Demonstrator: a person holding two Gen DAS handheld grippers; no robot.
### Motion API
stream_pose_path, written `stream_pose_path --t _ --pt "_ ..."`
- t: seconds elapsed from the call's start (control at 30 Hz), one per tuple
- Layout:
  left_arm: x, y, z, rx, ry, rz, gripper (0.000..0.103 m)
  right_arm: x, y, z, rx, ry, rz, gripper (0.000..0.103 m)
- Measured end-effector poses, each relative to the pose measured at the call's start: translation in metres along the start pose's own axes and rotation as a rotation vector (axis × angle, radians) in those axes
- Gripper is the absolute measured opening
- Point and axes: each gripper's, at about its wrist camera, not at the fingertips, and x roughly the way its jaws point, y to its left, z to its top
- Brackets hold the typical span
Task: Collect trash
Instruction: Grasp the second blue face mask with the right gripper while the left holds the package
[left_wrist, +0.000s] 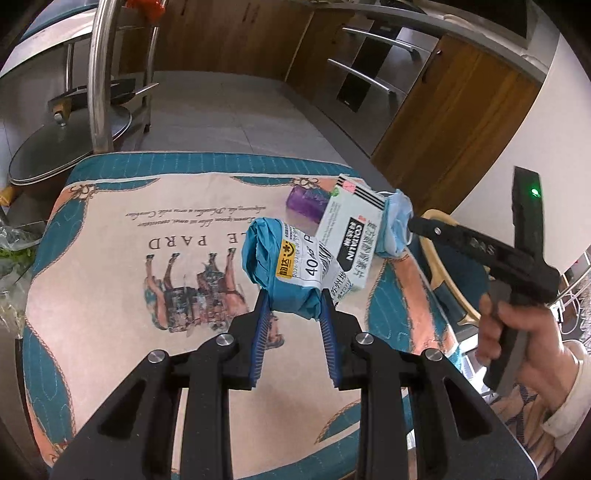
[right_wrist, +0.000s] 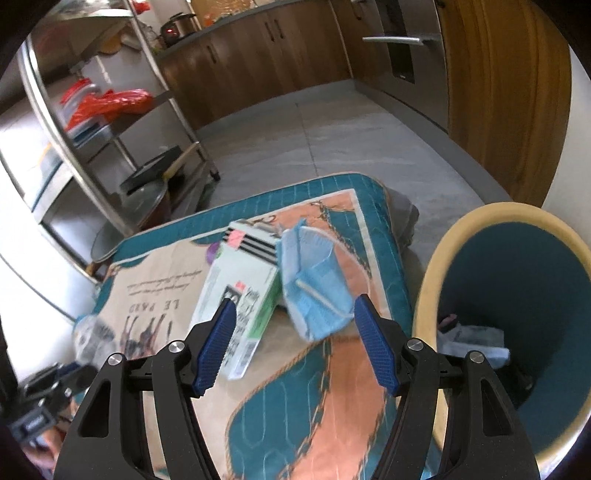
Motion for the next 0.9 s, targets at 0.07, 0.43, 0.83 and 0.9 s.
stream_pose_path --t 0.07,0.43,0.83,0.9 --pt "0.002 0.004 -0.001 -0.003 0.007 0.004 0.026 0.010 -0.004 0.002 0.008 0.008 -0.007 0.064" --pt "0.009 0.000 -0.002 0.013 0.023 0.006 0.027 0.030 -0.016 -0.005 0.042 0.039 0.030 0.025" --pt "0.011 -0.011 0.000 0.038 0.016 0.007 0.027 -0.010 -0.013 -0.001 0.032 -0.059 0.051 0.013" --pt "0.011 -0.012 -0.001 0.040 0.015 0.008 0.027 -0.017 -0.011 0.000 0.023 -0.071 0.051 0.013"
